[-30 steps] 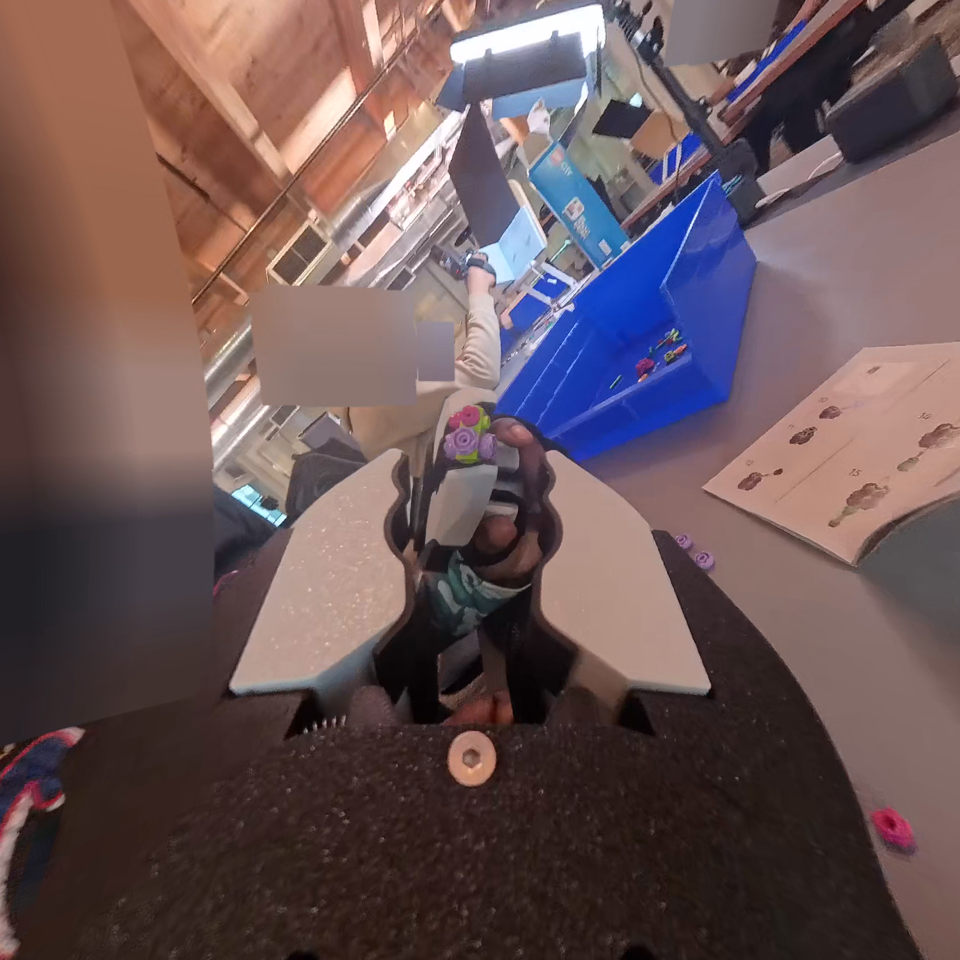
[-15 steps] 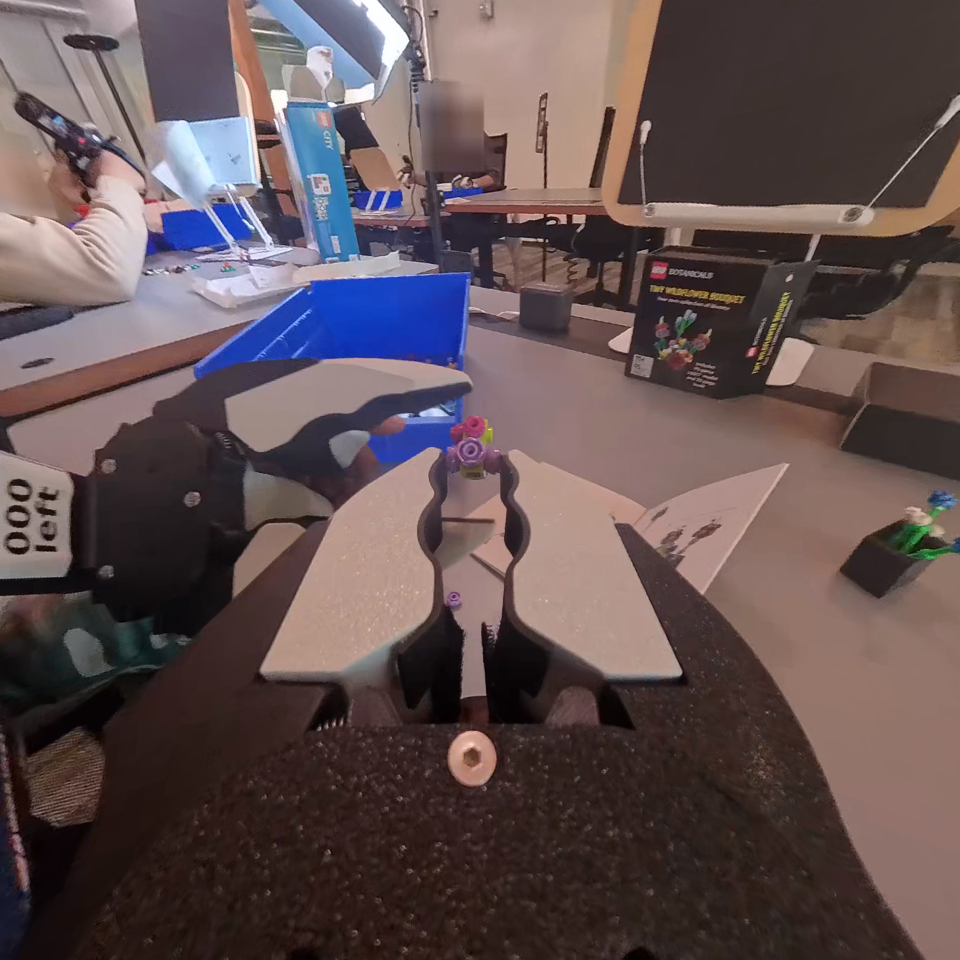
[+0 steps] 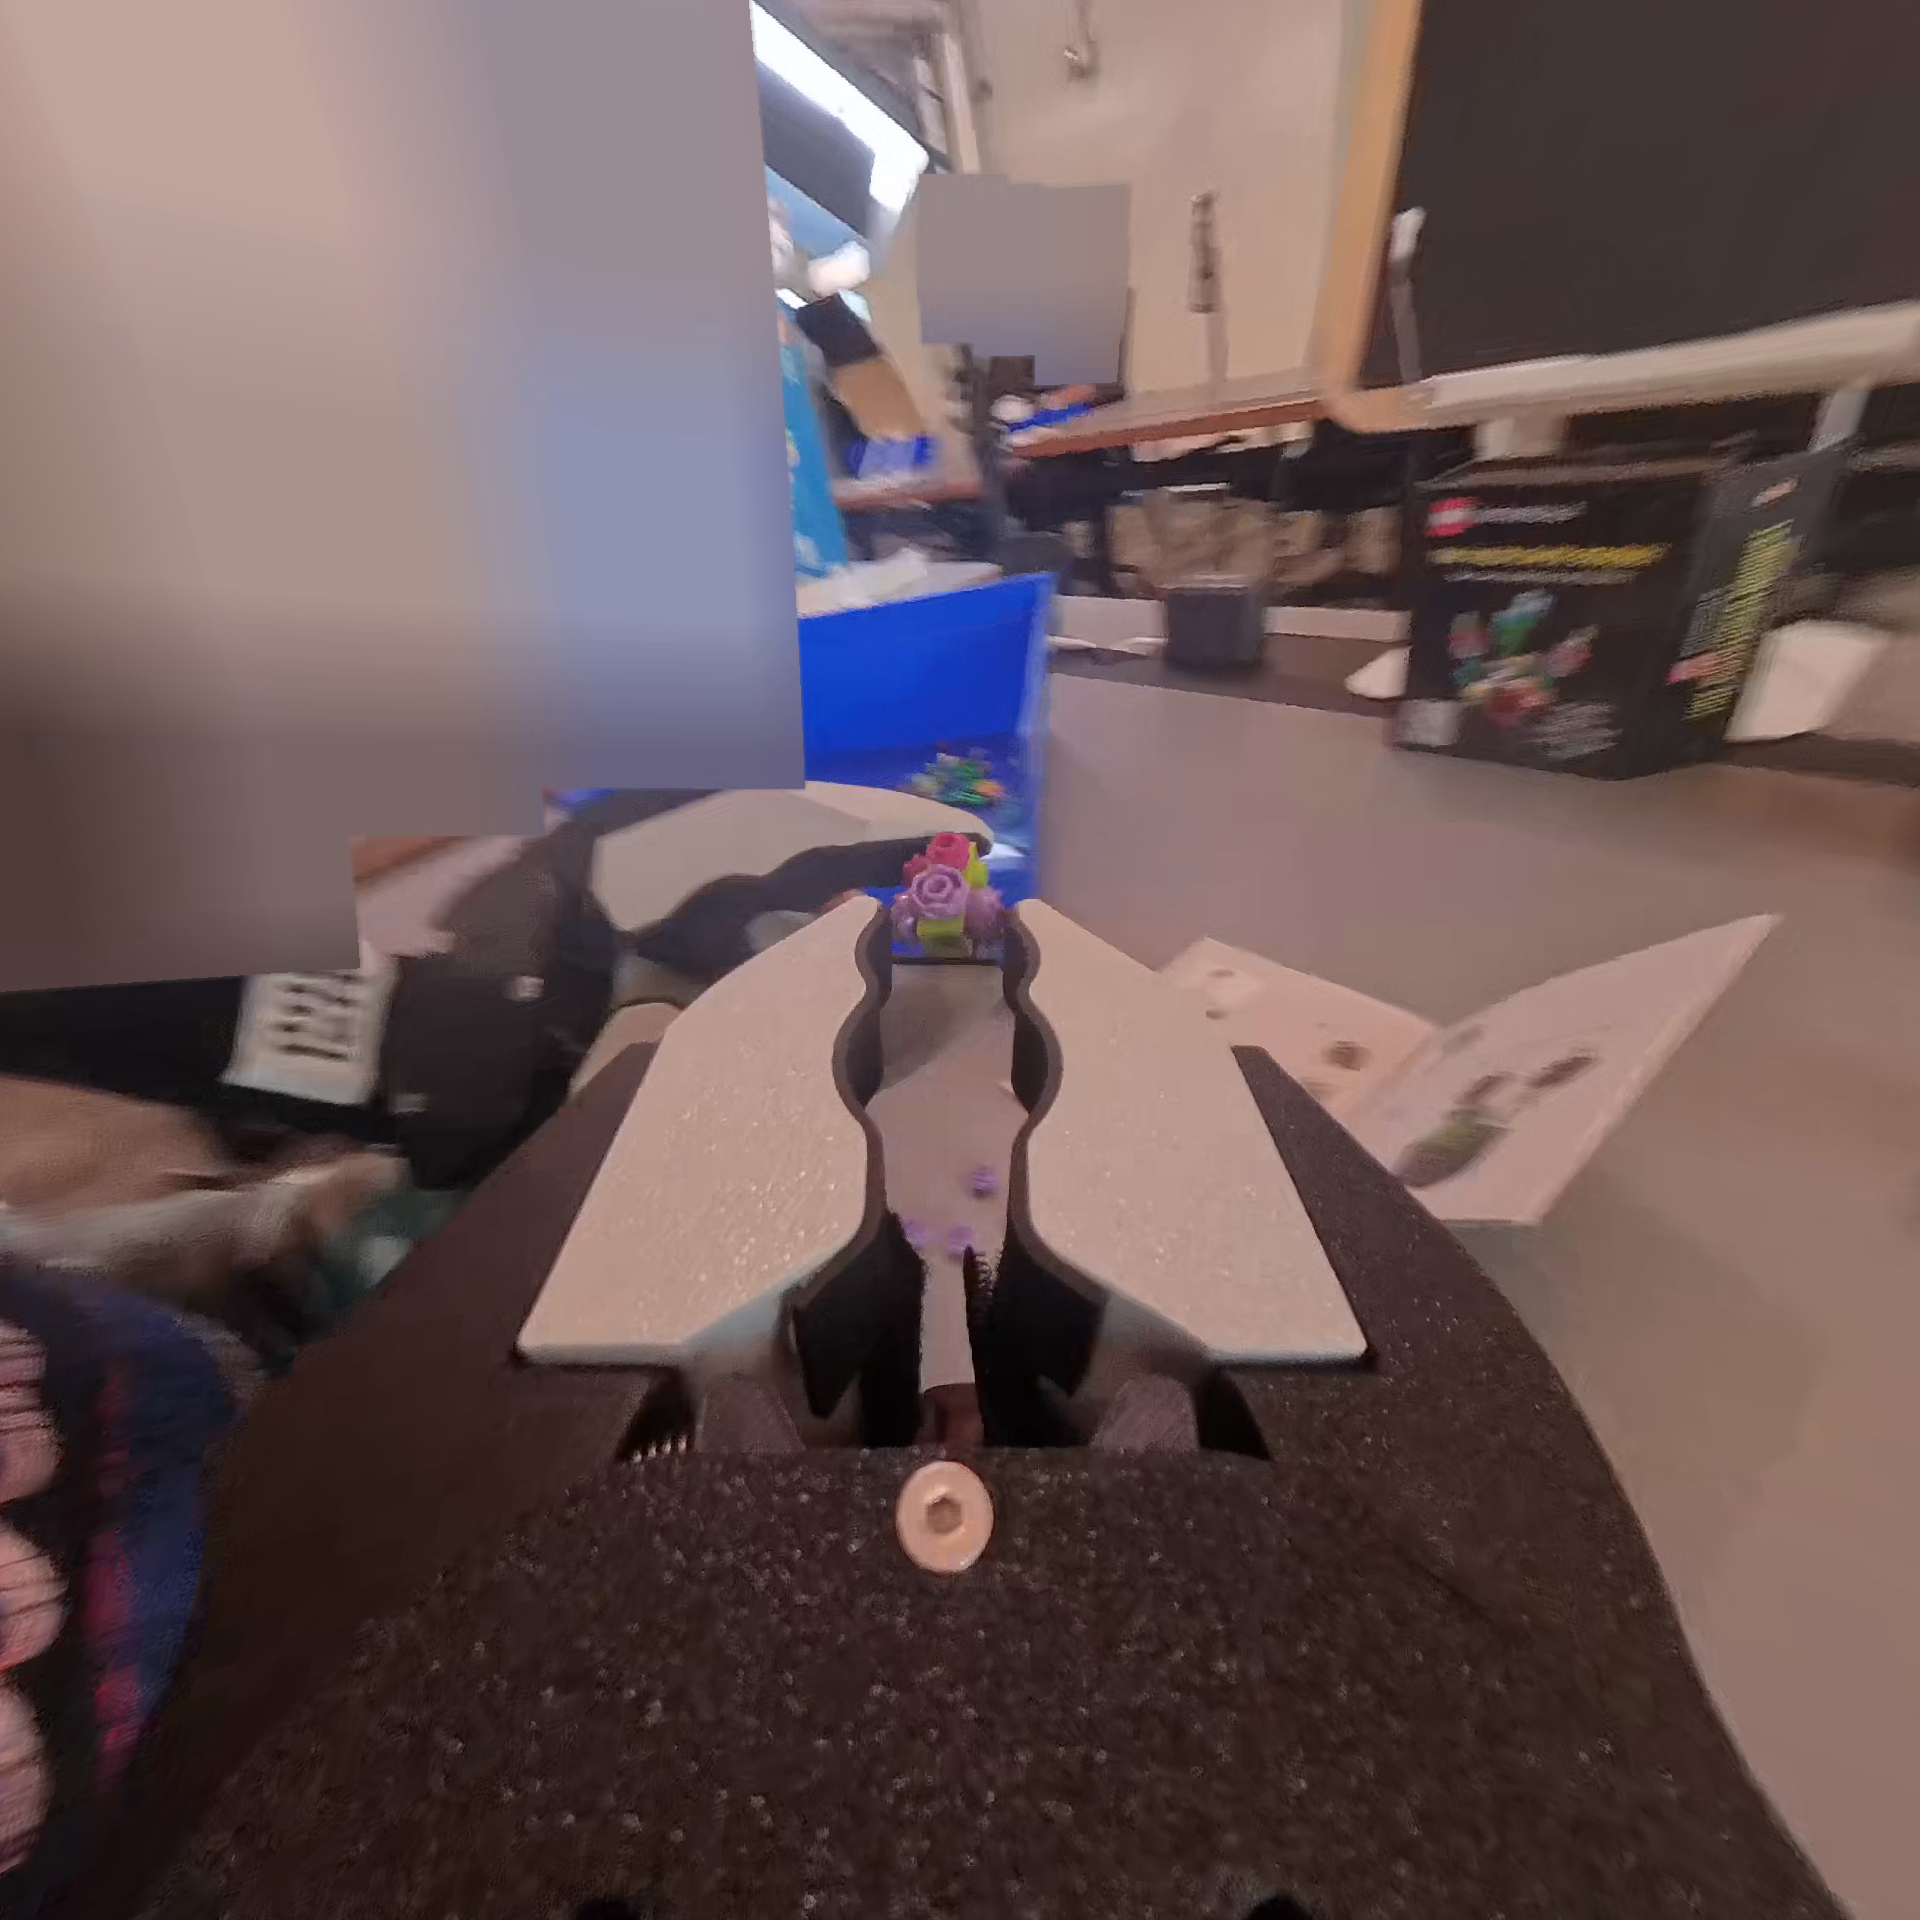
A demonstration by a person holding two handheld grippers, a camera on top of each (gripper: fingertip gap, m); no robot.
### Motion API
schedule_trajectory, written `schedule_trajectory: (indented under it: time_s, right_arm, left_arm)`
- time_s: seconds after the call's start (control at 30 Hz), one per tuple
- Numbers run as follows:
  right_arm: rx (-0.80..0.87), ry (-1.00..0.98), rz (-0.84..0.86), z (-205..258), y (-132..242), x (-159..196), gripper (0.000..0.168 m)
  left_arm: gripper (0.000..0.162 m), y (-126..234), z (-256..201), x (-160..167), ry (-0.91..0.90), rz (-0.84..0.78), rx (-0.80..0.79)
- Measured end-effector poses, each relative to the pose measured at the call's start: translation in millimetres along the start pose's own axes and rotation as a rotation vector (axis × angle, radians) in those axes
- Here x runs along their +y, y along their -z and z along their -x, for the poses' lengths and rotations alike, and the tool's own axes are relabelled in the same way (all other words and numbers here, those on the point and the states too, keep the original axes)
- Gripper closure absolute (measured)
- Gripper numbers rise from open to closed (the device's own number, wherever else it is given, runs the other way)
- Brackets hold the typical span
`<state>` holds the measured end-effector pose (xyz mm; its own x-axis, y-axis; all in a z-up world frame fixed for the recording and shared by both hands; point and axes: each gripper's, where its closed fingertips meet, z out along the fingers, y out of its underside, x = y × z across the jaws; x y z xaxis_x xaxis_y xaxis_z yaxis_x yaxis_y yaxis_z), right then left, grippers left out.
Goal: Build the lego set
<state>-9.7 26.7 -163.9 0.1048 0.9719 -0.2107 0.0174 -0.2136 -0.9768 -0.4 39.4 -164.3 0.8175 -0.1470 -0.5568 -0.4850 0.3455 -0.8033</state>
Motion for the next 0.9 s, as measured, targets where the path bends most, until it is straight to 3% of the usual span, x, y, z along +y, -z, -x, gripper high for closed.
schedule_trajectory:
  time_s: [0.1, 0.17, 0.23, 0.33, 0.43, 0.57, 0.7, 0.9]
  right_arm:
    - [-0.324, -0.450, -0.056, 17.6, 3.9, -10.1, 0.131]
    - [-0.544, -0.744, -0.084, 23.6, 9.8, -17.7, 0.130]
    - [-0.622, -0.878, -0.063, 23.4, 10.4, -14.0, 0.131]
    - [-0.676, -0.920, -0.017, 29.1, 11.4, -11.9, 0.136]
    - [-0.643, -0.870, 0.002, 26.9, 10.6, -10.9, 0.147]
    - [-0.564, -0.759, -0.005, 22.3, 8.5, -8.5, 0.149]
    - [-0.279, -0.351, 0.018, 9.4, 2.6, 0.0, 0.149]
    - [-0.060, 0.010, 0.112, 3.0, 1.6, 6.3, 0.149]
  left_arm:
    - [0.140, 7.4, 7.5, -14.0, 0.145, -0.135, 0.031]
    - [0.140, 12.4, 9.3, -22.2, 0.187, -0.207, 0.054]
    - [0.140, 15.0, 6.6, -26.0, 0.160, -0.236, 0.070]
    - [0.140, 14.8, -0.9, -25.0, 0.085, -0.222, 0.084]
    - [0.141, 14.0, -3.7, -23.1, 0.051, -0.208, 0.088]
    - [0.140, 12.4, -4.0, -19.5, 0.071, -0.185, 0.094]
    - [0.120, 10.5, 1.0, -14.8, 0.088, -0.140, 0.055]
    - [0.127, 3.9, -5.4, -0.6, 0.031, -0.041, 0.064]
